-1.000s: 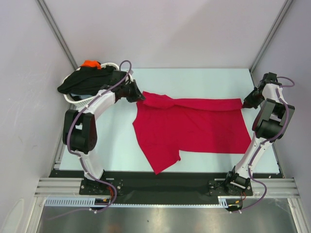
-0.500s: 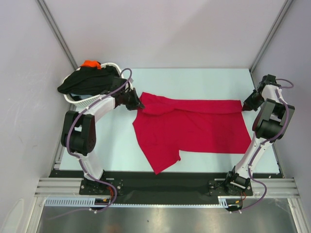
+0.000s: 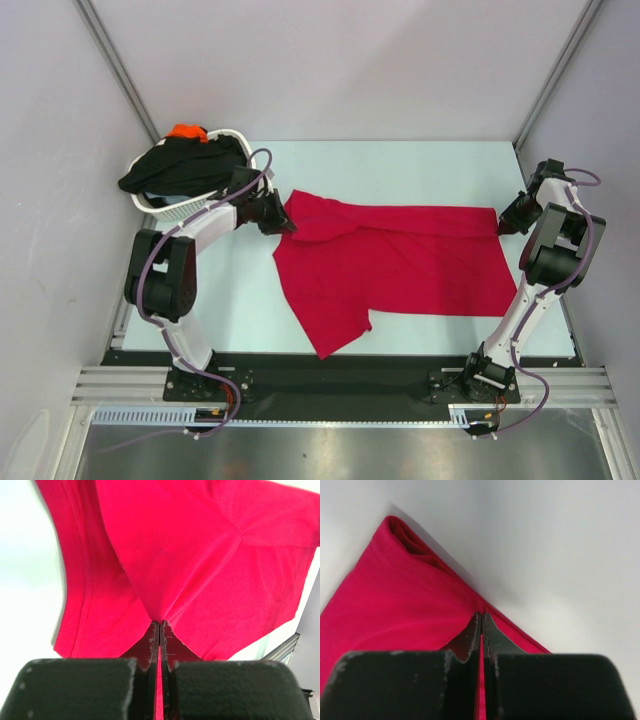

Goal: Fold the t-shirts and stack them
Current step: Fold the tshirt

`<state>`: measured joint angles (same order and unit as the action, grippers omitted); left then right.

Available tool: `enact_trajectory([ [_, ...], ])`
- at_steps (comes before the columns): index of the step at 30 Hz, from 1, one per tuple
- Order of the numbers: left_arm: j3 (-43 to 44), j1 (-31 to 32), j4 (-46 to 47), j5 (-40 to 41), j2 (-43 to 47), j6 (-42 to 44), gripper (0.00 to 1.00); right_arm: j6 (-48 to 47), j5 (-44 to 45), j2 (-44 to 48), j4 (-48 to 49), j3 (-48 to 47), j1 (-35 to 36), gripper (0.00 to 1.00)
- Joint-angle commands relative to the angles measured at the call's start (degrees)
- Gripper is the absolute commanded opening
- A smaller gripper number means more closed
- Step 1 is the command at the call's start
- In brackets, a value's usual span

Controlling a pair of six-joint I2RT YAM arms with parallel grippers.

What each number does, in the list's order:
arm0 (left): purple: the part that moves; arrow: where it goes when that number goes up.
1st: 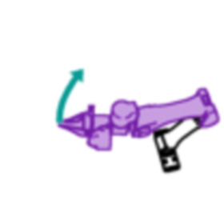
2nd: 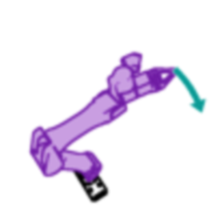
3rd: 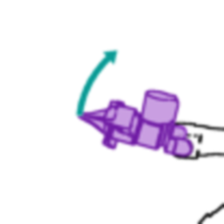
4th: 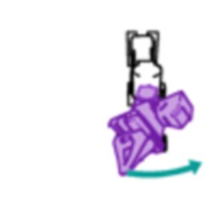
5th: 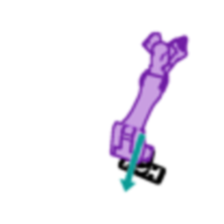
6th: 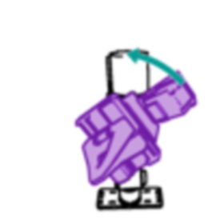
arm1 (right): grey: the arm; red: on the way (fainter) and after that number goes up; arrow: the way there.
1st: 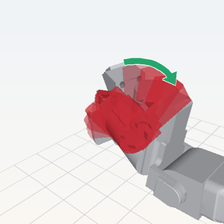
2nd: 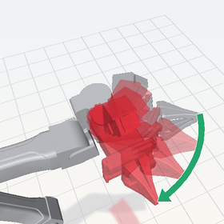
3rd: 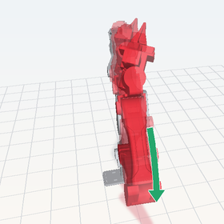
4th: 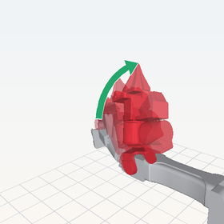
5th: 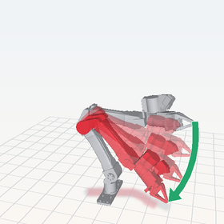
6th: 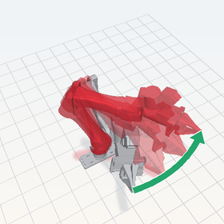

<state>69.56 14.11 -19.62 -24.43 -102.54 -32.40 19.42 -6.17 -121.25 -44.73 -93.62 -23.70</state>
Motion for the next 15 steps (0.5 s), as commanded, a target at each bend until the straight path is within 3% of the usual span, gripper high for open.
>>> enact_trajectory([
  [1, -1.27, 0.04, 1.6, -1.15, 4.71, 0.59, 0.0, -0.7, 1.52, 3.21, 0.7, -0.07, -0.03, 0.0],
  [15, -4.69, 4.43, 3.53, -1.15, 7.27, -3.28, 0.0, -0.96, 1.69, 1.98, 0.87, -0.95, -0.2, 0.0],
])
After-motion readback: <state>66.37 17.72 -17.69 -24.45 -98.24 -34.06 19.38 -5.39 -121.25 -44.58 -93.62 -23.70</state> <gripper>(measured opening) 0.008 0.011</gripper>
